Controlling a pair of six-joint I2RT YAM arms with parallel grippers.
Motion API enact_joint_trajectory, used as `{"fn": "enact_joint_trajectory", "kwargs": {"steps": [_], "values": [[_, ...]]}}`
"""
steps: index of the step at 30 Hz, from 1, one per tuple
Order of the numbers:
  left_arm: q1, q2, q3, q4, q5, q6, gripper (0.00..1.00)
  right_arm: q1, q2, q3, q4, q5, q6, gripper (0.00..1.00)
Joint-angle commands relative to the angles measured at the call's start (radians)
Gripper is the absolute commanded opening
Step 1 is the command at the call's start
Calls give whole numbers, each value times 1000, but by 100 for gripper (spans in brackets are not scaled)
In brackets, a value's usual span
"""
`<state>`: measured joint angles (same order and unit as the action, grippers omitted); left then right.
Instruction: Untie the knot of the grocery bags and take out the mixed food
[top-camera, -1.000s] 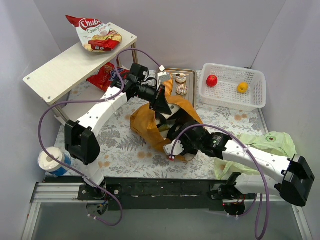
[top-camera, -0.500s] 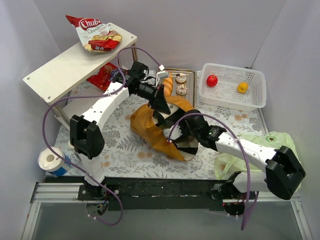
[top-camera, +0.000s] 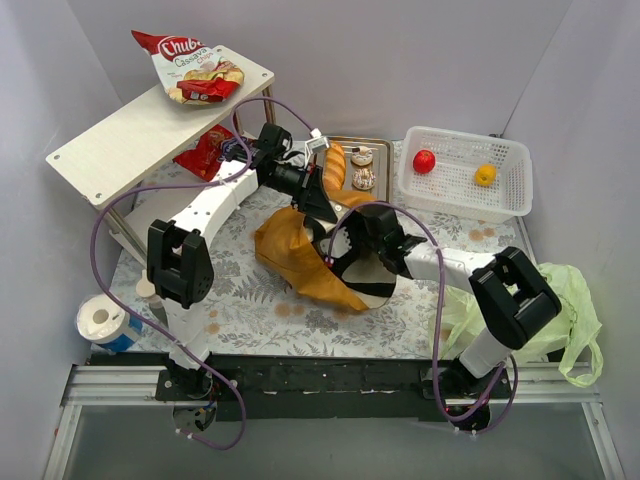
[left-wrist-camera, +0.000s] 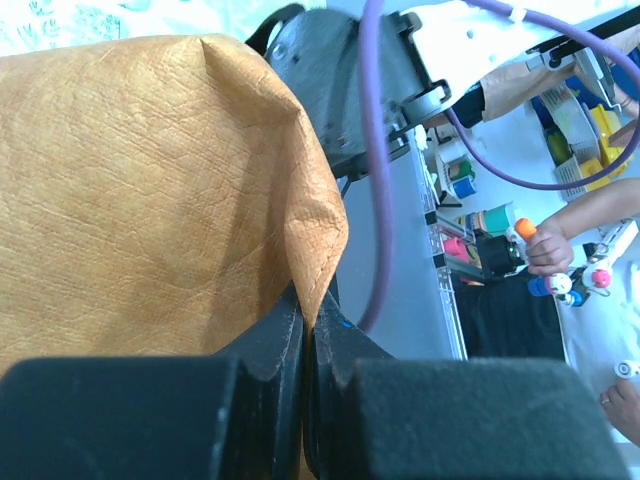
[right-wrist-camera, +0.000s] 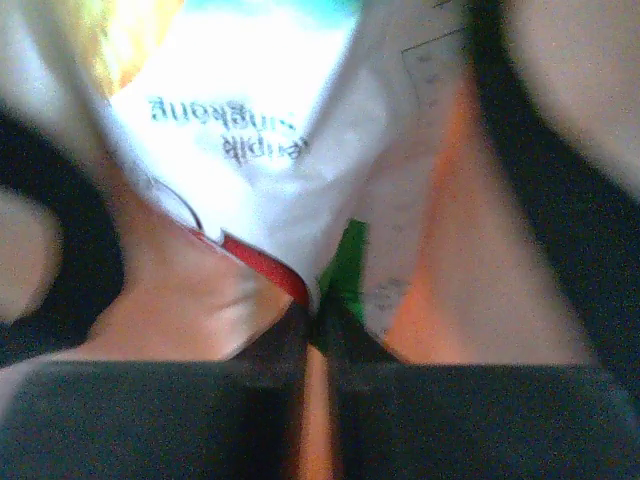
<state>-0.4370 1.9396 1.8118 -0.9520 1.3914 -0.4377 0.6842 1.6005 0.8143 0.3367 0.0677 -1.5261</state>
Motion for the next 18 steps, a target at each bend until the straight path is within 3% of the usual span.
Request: {"fn": "enact_joint_trajectory", "kwargs": {"steps": [1,6,8,12,18], "values": [[-2,-53,6,6,58,-7,0,-11,-40,99,-94,-60,55,1],[6,-54,27,41,-60,-13,0,38,-316,36,-335,-140,70,1],[7,-50,49,58,-84,-13,0,95,-457,25,-518,-158,87,1],[7,-30,78,73,-132,-12,0,250,-638,54,-730,-77,181,1],[7,5,80,91,-59,-33,0,296,-706,325,-1045,69,256,1]]}}
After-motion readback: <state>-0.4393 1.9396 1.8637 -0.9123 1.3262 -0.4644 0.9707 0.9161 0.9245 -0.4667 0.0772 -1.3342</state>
